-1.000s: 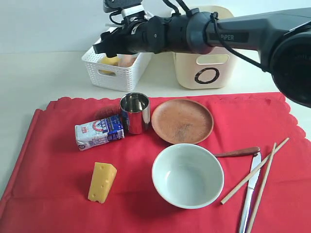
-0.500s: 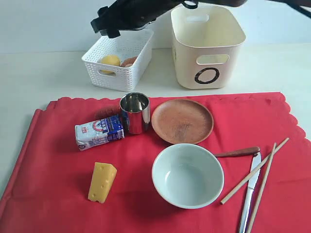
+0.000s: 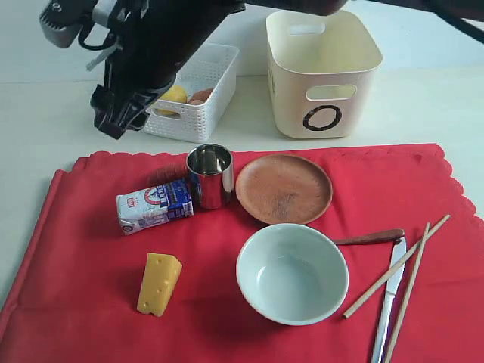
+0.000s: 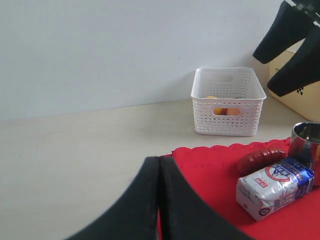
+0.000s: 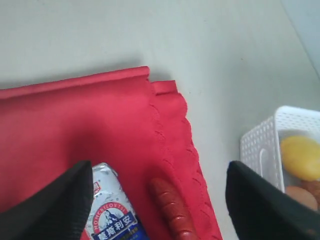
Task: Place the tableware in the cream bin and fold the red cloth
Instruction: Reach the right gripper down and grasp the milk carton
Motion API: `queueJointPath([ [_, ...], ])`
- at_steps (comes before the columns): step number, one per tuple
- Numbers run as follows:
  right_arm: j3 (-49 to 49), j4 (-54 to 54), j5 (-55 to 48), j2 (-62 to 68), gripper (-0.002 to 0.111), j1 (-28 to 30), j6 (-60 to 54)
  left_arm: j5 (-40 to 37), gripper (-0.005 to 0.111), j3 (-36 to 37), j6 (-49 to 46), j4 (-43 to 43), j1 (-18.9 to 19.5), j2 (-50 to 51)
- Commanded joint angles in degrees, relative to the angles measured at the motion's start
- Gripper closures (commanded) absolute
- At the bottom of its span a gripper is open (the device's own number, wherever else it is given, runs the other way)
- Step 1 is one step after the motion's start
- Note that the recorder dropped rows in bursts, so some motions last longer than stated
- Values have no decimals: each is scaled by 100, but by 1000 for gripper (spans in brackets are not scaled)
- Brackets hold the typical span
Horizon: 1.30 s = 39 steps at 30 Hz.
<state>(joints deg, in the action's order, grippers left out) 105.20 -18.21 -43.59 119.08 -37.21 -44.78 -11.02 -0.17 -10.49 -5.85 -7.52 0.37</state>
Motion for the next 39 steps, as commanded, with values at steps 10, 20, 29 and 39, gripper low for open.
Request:
queueJointPath([
  [10,28,-109,-920,602,38,-612,-1706,5,106,17,24,-3,25,-37],
  [20,28,196,-298,1274,38,-612,-1967,5,106,17,9,-3,25,-37],
  [29,28,866,318,1572,38,-612,-1328,5,106,17,24,-3,25,-37],
  [39,28,923,418,1607,38,-593,-1043,5,106,17,11,-3,25,-37],
])
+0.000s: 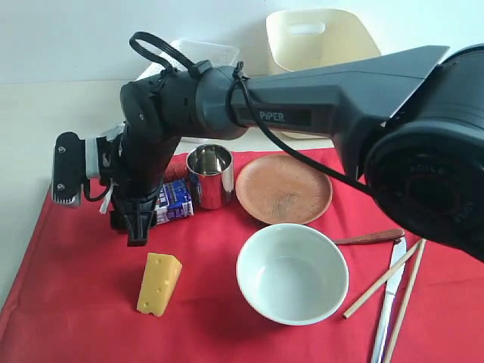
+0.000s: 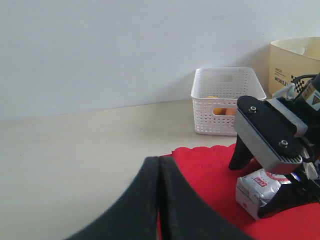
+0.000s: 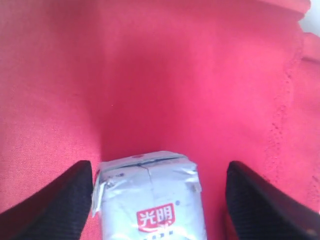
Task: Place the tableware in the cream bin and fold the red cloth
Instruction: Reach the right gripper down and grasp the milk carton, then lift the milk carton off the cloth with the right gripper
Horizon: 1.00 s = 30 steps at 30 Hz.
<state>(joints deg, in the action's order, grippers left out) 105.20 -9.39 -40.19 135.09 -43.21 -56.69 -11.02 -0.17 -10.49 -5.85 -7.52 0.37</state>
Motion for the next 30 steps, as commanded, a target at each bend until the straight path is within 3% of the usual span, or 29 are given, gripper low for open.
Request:
queueJointPath([
  [1,28,42,39,19,38,6,149,5,106,17,11,-3,25,-37],
  [14,28,309,-102,185,41,6,187,5,106,17,25,-3,25,-37],
  [22,28,336,-102,185,78,6,187,5,106,17,15,-3,25,-37],
  [30,28,336,-102,185,108,6,187,5,106,17,24,-3,25,-37],
])
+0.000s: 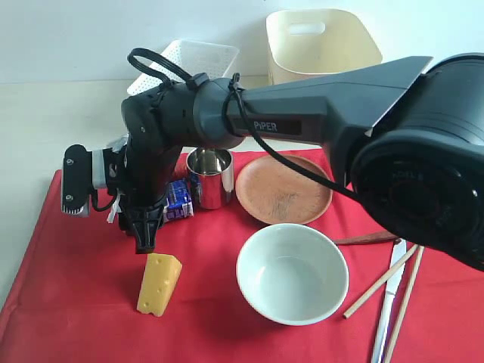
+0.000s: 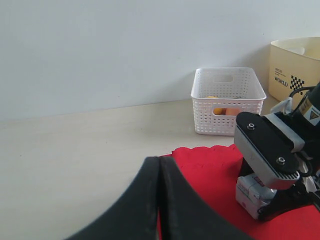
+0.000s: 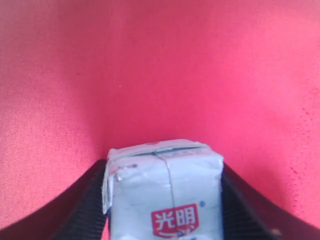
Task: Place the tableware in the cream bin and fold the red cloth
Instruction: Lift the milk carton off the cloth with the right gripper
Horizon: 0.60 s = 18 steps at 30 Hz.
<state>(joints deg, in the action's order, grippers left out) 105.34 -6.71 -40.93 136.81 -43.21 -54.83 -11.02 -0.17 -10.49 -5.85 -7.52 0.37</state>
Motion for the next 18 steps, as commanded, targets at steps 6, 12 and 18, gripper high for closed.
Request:
queueJointPath([
  [6,15,68,-28,14,108,6,1,5,106,17,24,-3,25,-37],
  [12,15,68,-17,14,108,6,101,5,106,17,9,-3,25,-37],
  [18,15,68,-7,14,108,6,113,5,106,17,25,-3,25,-37],
])
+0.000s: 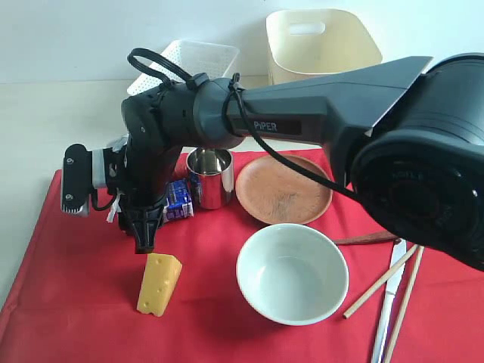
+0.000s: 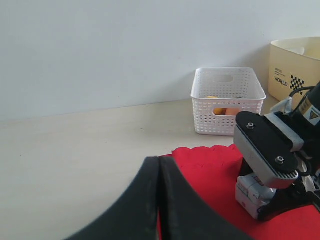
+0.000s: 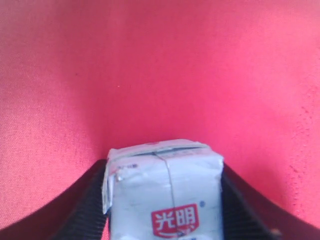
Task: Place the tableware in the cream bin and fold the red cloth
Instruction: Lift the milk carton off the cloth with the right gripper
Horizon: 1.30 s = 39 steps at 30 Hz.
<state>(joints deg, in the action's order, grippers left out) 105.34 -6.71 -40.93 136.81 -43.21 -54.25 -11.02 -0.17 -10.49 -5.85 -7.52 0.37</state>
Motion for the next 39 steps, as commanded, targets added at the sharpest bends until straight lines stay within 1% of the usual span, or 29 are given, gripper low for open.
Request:
queueJointPath([
  [1,15,68,-7,14,108,6,55,5,106,17,25,-3,25,-37],
  [8,15,68,25,14,108,6,100,5,106,17,25,-3,25,-37],
  [14,18,-4,55,-148,108,6,521,5,106,17,10,-3,25,-37],
  [22,18,-34,329,-759,108,6,1261,5,106,17,16,-3,25,-37],
  [28,18,-36,804,-1122,108,6,1835,5,106,17,16,-3,25,-37],
  [31,18,-25,1207,-1209,108,23,2091,5,106,17,16,-3,25,-37],
  [39,18,-25,2420,-1198,108,413,3051,5,106,17,16,-3,25,-37],
])
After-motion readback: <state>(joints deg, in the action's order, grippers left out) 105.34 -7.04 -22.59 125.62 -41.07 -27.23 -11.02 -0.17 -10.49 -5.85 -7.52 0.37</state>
